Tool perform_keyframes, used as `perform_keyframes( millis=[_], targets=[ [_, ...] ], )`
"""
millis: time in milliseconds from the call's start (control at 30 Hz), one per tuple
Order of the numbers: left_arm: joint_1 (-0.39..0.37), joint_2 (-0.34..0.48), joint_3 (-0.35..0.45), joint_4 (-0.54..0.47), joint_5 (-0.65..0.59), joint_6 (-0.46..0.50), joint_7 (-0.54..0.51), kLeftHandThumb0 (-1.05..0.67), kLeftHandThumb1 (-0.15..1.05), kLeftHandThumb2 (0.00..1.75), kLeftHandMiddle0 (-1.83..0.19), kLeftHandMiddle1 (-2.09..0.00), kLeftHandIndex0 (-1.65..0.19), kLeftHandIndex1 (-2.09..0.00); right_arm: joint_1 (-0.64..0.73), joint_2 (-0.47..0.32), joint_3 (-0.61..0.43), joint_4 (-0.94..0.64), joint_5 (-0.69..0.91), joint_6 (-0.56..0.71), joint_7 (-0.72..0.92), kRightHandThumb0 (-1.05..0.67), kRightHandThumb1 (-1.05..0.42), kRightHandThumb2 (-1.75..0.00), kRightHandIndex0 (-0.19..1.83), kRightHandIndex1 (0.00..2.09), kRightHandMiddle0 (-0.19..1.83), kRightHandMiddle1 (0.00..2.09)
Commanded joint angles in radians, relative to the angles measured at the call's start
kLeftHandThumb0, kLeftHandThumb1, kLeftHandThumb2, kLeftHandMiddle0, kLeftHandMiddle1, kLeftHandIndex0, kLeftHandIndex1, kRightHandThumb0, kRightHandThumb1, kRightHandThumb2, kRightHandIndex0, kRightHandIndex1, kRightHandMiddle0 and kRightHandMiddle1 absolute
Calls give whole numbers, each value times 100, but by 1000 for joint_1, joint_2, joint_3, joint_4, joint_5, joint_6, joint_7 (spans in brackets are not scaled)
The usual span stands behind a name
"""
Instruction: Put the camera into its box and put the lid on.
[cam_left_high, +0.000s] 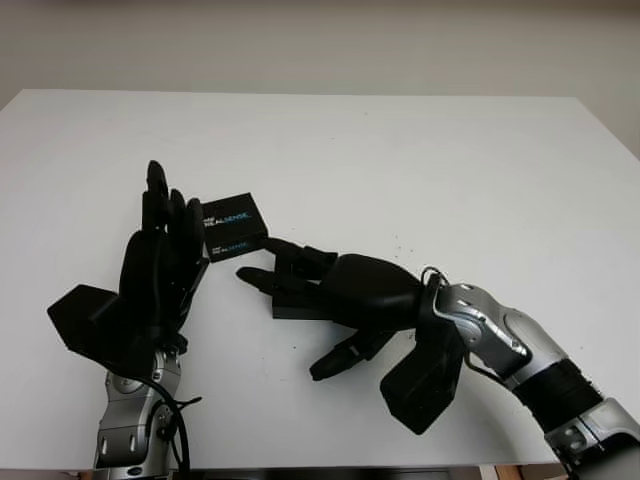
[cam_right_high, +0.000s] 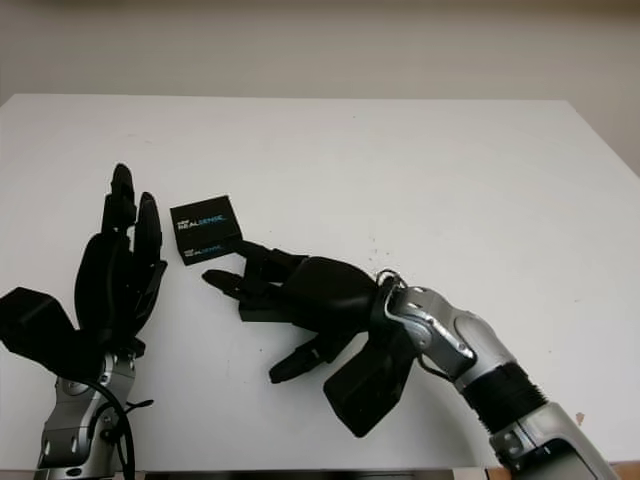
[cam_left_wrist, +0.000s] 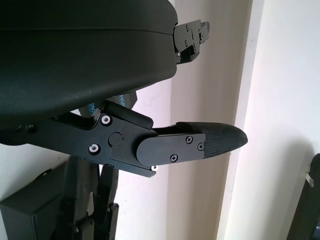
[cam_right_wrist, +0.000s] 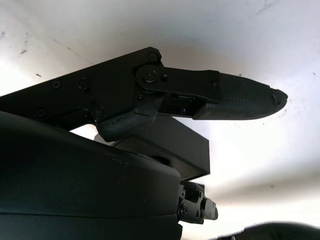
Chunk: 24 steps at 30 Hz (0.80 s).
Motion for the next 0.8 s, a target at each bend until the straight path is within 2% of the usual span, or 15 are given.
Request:
perform_keyframes(
  millis=[0, 200, 433, 767],
  targets=[
    [12, -2, -4, -25, 6, -11, 2, -72, 105, 48, 19, 0, 19, 0, 8, -4, 33, 4, 5, 22, 57, -101, -105, -61, -19, 1, -19, 4],
    [17, -1, -6, -33, 7, -11, 5, -73, 105, 47, 19, 0, 19, 0, -4, -3, 41, 1, 53, 57, 154, -100, -105, -58, -17, 3, -15, 6],
    [18, -3, -8, -39, 6, -7, 9, -73, 105, 48, 19, 0, 19, 0, 2, -11, 52, 8, 90, 68, 220, -97, -105, -57, -19, 0, -19, 1],
    [15, 0, -10, -39, 8, -8, 11, -73, 105, 47, 19, 0, 19, 0, 101, -6, 31, -27, 82, 44, 90, -96, -105, -59, -19, 0, -19, 0]
  ],
)
